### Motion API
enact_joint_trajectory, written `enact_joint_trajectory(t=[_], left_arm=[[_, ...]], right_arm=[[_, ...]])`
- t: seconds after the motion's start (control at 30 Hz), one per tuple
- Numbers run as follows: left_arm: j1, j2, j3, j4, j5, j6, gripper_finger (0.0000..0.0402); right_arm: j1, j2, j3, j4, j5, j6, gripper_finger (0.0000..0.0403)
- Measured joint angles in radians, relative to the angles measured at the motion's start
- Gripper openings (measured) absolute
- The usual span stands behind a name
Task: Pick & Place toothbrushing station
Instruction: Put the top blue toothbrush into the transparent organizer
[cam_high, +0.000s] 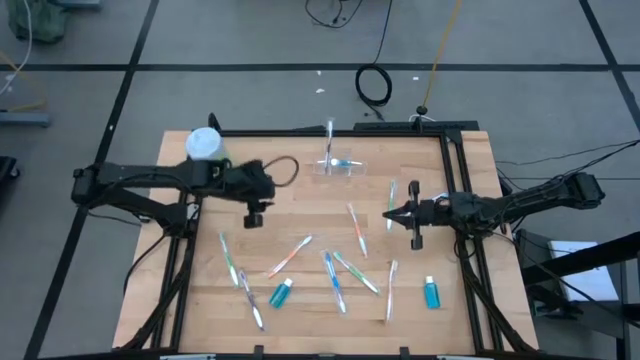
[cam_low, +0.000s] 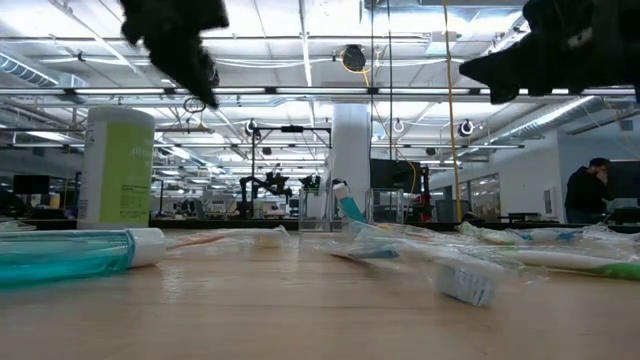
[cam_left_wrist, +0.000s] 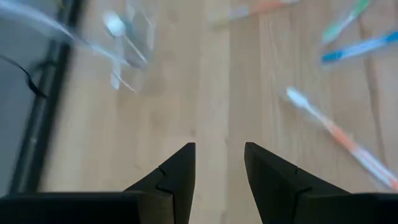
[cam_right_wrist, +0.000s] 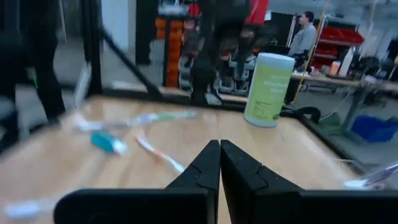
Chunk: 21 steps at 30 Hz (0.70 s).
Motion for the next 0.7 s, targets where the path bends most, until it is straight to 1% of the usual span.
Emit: enact_joint_trajectory(t=[0.07, 0.13, 0.2, 0.3, 0.37, 0.47, 0.6, 0.67, 0.7], left_arm=[[-0.011, -0.010, -0.053, 0.007, 0.000, -0.035, 0.0145], [-0.016, -0.011, -0.086, 0.045, -0.002, -0.059, 0.0145], [-0.017, -0.006, -0.104, 0.025, -0.003, -0.068, 0.0145], [-0.017, -0.009, -0.089, 0.031, -0.003, -0.113, 0.0145], [-0.017, -0.009, -0.076, 0.018, -0.003, -0.127, 0.0145], [-0.022, -0.012, -0.072, 0.020, -0.003, -0.129, 0.0145], [-0.034, -0.017, -0.072, 0.016, -0.003, -0.127, 0.0145], [-0.037, -0.016, -0.072, 0.016, -0.002, -0.112, 0.0145], [-0.037, -0.016, -0.072, 0.020, -0.002, -0.100, 0.0145]], right_arm=[[0.000, 0.000, 0.000, 0.031, 0.001, 0.037, 0.0006], [0.000, 0.000, 0.000, 0.061, 0.001, 0.041, 0.0006], [0.000, 0.000, 0.000, 0.069, 0.001, 0.032, 0.0006], [0.000, 0.001, -0.001, 0.125, 0.001, -0.027, 0.0006], [0.000, 0.000, 0.000, 0.174, 0.001, -0.036, 0.0006], [0.000, 0.001, 0.000, 0.224, 0.000, -0.027, 0.0006], [0.000, 0.000, 0.000, 0.287, 0.004, -0.061, 0.0006], [0.000, 0.000, 0.000, 0.298, 0.009, -0.061, 0.0006], [-0.001, 0.001, 0.000, 0.290, 0.028, -0.060, 0.0006]])
